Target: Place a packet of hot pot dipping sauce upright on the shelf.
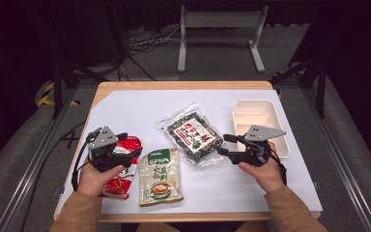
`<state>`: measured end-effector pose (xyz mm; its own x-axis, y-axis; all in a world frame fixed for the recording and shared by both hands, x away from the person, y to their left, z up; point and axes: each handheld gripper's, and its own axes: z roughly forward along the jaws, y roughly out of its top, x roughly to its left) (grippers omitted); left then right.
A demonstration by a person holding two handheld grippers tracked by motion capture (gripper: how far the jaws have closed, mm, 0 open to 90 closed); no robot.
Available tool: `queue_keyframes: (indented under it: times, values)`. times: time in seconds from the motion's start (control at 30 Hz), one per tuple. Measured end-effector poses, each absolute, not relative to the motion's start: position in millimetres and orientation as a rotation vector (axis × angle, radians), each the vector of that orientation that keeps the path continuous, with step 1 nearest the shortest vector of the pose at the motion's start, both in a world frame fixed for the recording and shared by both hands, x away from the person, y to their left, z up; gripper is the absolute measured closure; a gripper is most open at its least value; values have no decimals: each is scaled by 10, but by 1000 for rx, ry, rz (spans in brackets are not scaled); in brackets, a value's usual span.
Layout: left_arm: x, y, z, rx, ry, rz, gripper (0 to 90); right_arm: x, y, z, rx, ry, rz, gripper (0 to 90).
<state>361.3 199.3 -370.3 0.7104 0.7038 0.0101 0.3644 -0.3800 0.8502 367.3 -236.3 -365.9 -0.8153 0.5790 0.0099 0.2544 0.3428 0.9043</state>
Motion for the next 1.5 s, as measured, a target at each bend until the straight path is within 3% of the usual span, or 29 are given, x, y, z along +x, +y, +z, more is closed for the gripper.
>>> queue_keyframes:
  times: [0.17, 0.27, 0.6, 0.87, 1.07, 1.5]
  values:
    - [3624, 1963, -3703, 2030, 818, 431, 253, 3671, -2357, -3662, 742, 2300, 1457, 452]
    - [3670, 1913, -3685, 2072, 866, 350, 309, 3653, -2359, -3658, 736, 2301, 1450, 453]
    - [3764, 1825, -3687, 2106, 824, 404, 332, 3571, -2439, -3641, 745, 2295, 1426, 455]
    - [3912, 1699, -3798, 2140, 771, 303, 355, 3497, -2515, -3637, 759, 2281, 1408, 451]
    - [3991, 1614, -3904, 2190, 774, 290, 323, 3461, -2532, -3651, 762, 2284, 1388, 434]
    - [4181, 1453, -4160, 2330, 809, 115, 253, 3445, -2497, -3688, 758, 2309, 1360, 431]
